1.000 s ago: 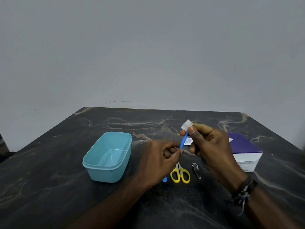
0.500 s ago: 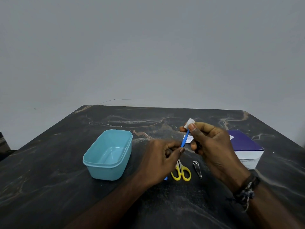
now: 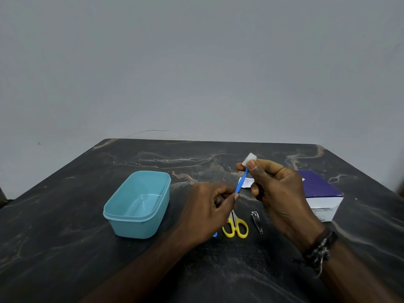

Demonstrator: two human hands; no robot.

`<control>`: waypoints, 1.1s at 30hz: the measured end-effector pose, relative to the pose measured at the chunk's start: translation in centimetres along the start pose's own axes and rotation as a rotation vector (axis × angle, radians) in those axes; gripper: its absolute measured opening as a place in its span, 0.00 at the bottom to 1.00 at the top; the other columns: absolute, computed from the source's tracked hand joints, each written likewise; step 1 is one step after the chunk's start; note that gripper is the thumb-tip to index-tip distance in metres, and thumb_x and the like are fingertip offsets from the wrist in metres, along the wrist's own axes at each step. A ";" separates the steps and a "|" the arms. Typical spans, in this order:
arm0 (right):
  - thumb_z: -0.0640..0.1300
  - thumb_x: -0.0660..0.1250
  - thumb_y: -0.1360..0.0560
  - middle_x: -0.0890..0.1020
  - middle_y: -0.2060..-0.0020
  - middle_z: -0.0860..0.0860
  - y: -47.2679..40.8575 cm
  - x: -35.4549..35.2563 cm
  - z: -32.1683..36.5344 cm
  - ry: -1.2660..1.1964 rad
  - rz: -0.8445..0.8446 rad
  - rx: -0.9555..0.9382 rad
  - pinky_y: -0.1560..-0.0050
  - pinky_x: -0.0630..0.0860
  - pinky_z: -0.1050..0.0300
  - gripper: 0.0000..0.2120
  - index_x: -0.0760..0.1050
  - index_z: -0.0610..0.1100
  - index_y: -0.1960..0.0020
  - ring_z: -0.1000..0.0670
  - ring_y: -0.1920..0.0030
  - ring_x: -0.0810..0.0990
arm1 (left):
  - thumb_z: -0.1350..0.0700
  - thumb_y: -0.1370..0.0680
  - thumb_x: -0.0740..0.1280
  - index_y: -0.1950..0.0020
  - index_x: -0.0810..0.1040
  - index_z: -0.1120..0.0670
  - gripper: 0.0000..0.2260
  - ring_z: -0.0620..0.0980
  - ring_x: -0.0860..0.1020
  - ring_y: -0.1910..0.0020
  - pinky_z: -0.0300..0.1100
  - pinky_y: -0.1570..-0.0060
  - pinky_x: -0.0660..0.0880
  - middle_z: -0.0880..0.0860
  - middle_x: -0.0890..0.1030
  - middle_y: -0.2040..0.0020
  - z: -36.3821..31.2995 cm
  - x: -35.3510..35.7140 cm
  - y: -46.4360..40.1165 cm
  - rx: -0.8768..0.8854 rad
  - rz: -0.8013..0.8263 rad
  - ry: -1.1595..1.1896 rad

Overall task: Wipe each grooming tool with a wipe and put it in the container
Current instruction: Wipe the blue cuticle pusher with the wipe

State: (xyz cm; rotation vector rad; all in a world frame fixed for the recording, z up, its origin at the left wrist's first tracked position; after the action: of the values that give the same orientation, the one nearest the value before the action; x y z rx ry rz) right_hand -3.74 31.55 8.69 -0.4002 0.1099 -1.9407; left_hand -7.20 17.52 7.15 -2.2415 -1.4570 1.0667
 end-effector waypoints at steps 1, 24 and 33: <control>0.41 0.68 0.25 0.87 0.55 0.46 0.1 0.2 0.0 0.019 0.020 0.009 0.73 0.69 0.63 0.05 0.81 0.41 0.54 0.55 0.78 0.69 | 0.58 0.22 0.67 0.52 0.84 0.58 0.06 0.49 0.80 0.74 0.46 0.71 0.79 0.52 0.82 0.70 0.0 -0.1 0.0 0.000 -0.005 0.004; 0.40 0.69 0.25 0.87 0.59 0.46 0.5 0.6 -0.6 0.158 0.018 -0.041 0.75 0.68 0.62 0.05 0.83 0.39 0.54 0.54 0.79 0.69 | 0.58 0.27 0.74 0.58 0.83 0.56 0.03 0.41 0.74 0.78 0.32 0.75 0.70 0.46 0.78 0.75 0.2 -1.0 0.0 -0.036 -0.117 0.034; 0.41 0.69 0.26 0.87 0.58 0.47 0.5 0.2 -0.4 0.149 -0.026 -0.058 0.74 0.70 0.62 0.04 0.83 0.41 0.55 0.55 0.79 0.68 | 0.58 0.28 0.74 0.59 0.82 0.56 0.03 0.41 0.76 0.78 0.30 0.74 0.69 0.50 0.81 0.73 0.2 -0.8 0.2 -0.043 -0.100 0.031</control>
State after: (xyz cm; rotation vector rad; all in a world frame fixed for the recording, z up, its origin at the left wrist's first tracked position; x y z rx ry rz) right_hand -3.54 31.11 8.23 -0.2958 0.2589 -1.9950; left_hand -7.39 16.76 7.27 -2.1784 -1.5758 0.9738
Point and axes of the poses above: each hand's wrist, its own y-axis away from the middle knuckle, its own x-axis out of the palm, z = x × y, the point moved 7 cm from there along -y, towards the middle knuckle
